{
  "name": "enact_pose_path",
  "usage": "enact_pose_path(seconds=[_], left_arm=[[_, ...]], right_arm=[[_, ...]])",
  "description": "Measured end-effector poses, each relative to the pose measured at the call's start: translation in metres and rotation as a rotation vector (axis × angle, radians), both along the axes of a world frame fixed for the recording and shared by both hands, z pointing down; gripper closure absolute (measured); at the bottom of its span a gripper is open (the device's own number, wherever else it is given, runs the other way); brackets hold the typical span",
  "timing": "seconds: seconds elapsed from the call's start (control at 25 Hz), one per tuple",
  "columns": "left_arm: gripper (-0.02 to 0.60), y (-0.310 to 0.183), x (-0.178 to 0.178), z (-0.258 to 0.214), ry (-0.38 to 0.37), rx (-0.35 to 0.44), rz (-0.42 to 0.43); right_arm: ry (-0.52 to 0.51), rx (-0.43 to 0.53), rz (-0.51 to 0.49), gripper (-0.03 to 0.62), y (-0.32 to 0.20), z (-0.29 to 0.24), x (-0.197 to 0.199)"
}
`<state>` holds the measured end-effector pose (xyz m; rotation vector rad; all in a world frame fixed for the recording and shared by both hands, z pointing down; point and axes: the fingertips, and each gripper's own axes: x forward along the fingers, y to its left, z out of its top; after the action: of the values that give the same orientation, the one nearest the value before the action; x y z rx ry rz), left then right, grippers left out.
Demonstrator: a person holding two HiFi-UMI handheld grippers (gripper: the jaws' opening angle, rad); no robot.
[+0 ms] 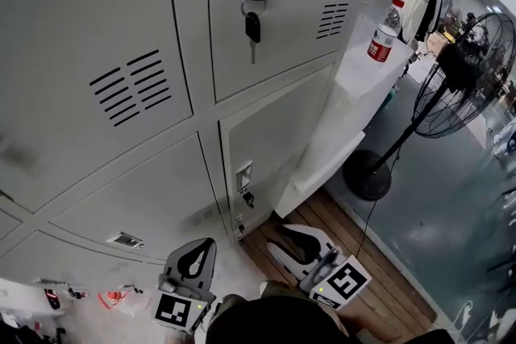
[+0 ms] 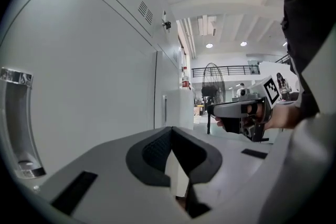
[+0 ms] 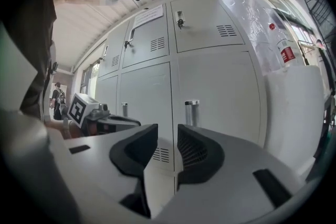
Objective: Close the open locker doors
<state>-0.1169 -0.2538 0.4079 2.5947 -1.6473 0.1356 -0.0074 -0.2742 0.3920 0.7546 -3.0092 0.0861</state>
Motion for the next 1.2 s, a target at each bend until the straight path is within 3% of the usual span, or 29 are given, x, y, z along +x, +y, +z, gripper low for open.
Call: enact_pose_path(seconds=[0.44,1.2], left_arm=[[0.574,0.001,0.002,-0.002,-0.011,-0.006,0.014],[0.574,0.012,-0.006,0.003,-0.026,-0.021,-0.053]], right_arm=[[-0.011,-0.009,0.056,0.477,-0.004,0.011,0.01],[-0.01,-0.009,-0.04,0.477,0.001,0.013,-0.01]])
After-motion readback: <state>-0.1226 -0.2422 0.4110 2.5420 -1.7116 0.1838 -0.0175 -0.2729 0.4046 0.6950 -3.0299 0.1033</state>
